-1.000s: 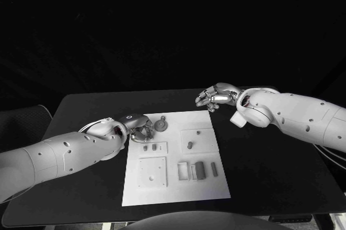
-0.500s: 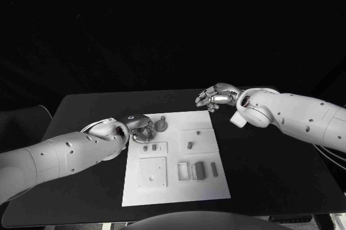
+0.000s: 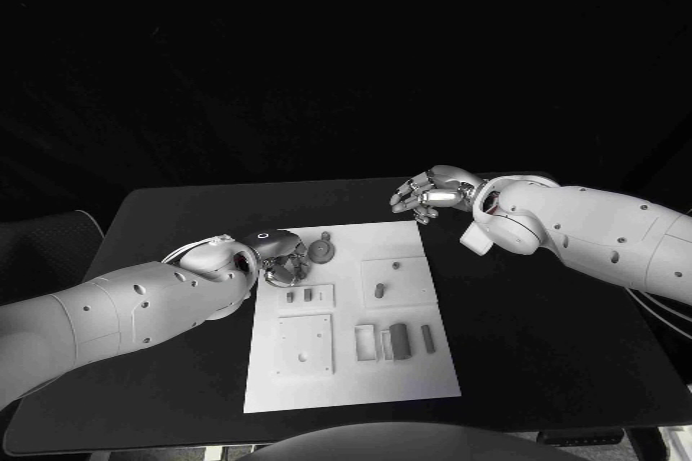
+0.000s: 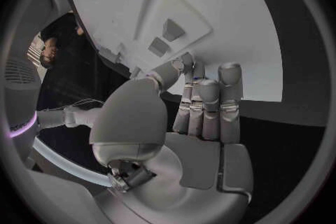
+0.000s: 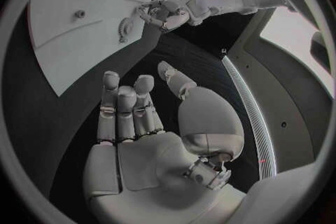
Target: Assemble the parts on the task board
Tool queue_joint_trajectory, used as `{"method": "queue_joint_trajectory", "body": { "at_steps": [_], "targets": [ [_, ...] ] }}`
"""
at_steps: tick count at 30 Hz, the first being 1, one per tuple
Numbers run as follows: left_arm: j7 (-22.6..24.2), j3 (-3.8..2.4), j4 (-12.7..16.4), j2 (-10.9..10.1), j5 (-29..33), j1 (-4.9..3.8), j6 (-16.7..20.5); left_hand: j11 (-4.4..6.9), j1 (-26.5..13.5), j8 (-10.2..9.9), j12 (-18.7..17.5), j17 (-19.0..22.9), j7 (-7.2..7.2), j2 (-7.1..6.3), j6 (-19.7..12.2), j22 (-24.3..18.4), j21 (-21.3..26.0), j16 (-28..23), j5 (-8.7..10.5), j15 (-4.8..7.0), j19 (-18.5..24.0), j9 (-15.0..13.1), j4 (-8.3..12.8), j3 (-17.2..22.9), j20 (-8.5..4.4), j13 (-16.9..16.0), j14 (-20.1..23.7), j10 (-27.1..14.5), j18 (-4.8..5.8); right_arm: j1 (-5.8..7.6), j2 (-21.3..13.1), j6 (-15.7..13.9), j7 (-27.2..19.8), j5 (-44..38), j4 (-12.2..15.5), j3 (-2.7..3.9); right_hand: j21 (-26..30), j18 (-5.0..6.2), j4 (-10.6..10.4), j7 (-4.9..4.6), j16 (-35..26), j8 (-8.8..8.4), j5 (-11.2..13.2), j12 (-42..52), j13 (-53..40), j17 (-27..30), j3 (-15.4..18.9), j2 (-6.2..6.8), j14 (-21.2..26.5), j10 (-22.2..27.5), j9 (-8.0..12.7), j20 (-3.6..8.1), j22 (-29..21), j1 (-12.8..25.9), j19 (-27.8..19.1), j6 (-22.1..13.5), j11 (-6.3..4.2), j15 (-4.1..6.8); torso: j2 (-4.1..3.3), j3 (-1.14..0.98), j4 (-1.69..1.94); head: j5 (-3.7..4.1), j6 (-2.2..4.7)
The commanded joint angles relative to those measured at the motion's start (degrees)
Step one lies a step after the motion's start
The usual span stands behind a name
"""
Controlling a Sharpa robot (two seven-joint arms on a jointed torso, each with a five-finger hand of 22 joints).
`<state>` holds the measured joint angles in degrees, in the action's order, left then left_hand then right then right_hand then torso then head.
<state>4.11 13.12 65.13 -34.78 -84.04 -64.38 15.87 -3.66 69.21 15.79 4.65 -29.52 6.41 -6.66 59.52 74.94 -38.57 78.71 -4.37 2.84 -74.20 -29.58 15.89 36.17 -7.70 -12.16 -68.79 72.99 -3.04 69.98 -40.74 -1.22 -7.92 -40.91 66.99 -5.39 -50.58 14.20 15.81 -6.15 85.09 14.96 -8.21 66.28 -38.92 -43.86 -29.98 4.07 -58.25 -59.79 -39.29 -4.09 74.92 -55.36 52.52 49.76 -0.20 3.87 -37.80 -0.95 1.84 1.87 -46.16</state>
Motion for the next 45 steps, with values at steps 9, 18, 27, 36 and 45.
{"method": "queue_joint_trajectory", "body": {
  "at_steps": [9, 18, 27, 36, 45],
  "targets": [
    [-1.2, 0.23, -0.6, 0.7, -1.5, 0.24, -1.7, 0.11, 0.2, 0.1, -0.1, 0.1, 0.32, -0.31, 0.1, 1.0, 0.4, -0.3, 0.46, 0.08, 0.5, 0.0, 0.3, -0.2, -0.63, -0.1, 0.6, 0.4, -5.93, -0.02, 0.1, 0.5, -0.4, -0.4, 0.0, 0.01, 0.1, 0.80, -0.1, -2.11, -0.1, -0.30, 0.1, 0.3, 0.1, 0.1, -0.1, -0.15, 0.2, 9.7, 0.1, -0.07, 1.0, 0.4, 0.5, 2.6, 2.29, -0.01, -0.03, 0.01, 0.01, -0.06, -0.01],
    [-0.6, 0.24, -0.7, 1.0, -0.5, 0.24, -0.8, 0.16, 0.2, -1.0, -0.2, 0.3, 1.13, -0.77, -1.9, 1.0, 0.5, -0.2, 0.61, 0.13, 0.6, 0.6, 0.3, -0.4, -0.73, -0.4, 0.8, 0.6, -5.78, -0.02, 0.1, 0.5, -0.4, -0.4, 0.0, 0.01, 0.1, 0.80, -0.1, -2.11, -0.1, -0.31, 0.1, 0.3, 0.1, 0.1, -0.1, -0.14, 0.2, 9.7, 0.1, -0.08, 1.0, 0.4, 0.5, 2.6, 2.30, -0.02, -0.01, -0.02, -0.01, -0.02, 0.04],
    [-2.1, 0.24, -1.0, 0.5, -0.6, 0.23, -1.4, 0.07, 0.1, -2.3, -0.5, 0.5, 2.10, -1.74, -4.7, 1.0, 0.7, -0.1, 0.77, 0.05, 0.8, 1.5, 0.3, -0.9, -0.74, -0.7, 1.2, 0.3, -5.61, -0.02, -0.1, 0.4, -0.3, -0.4, 0.0, 0.01, 0.1, 0.80, -0.1, -2.11, -0.1, -0.31, 0.1, 0.3, 0.1, 0.1, -0.1, -0.13, 0.3, 9.7, 0.1, -0.08, 1.0, 0.4, 0.5, 2.6, 2.29, -0.02, 0.00, -0.03, -0.01, 0.16, 0.06],
    [-2.4, 0.25, -1.0, 0.3, -0.8, 0.23, -1.3, 0.16, 0.4, -3.0, -0.4, 0.7, 2.06, -2.34, -6.2, 1.0, 0.8, 0.0, 0.77, 0.13, 0.8, 1.9, 0.3, -1.1, -0.78, -1.1, 1.3, 0.5, -5.56, -0.02, -0.1, 0.4, -0.3, -0.4, 0.0, 0.01, 0.1, 0.80, -0.1, -2.11, -0.1, -0.31, 0.1, 0.3, 0.1, 0.1, -0.1, -0.11, 0.3, 9.7, 0.1, -0.07, 1.0, 0.4, 0.5, 2.6, 2.29, -0.02, 0.00, 0.03, 0.03, 0.22, 0.08],
    [-2.0, 0.22, -1.1, -0.9, -0.8, 0.23, 1.2, 0.22, 0.6, -3.2, -0.3, 0.7, 2.05, -2.62, -6.9, 1.0, 0.9, 0.0, 0.76, 0.19, 0.8, 2.0, 0.3, -1.1, -0.83, -1.3, 1.3, 0.6, -5.52, -0.02, -0.2, 0.1, -0.3, -0.4, -0.1, 0.01, 0.1, 0.80, -0.1, -2.12, -0.1, -0.33, 0.1, 0.3, 0.1, 0.1, -0.2, -0.11, 0.3, 9.7, 0.1, -0.07, 1.0, 0.4, 0.5, 2.5, 2.29, -0.01, 0.01, 0.03, 0.03, 0.22, 0.17]
  ]
}}
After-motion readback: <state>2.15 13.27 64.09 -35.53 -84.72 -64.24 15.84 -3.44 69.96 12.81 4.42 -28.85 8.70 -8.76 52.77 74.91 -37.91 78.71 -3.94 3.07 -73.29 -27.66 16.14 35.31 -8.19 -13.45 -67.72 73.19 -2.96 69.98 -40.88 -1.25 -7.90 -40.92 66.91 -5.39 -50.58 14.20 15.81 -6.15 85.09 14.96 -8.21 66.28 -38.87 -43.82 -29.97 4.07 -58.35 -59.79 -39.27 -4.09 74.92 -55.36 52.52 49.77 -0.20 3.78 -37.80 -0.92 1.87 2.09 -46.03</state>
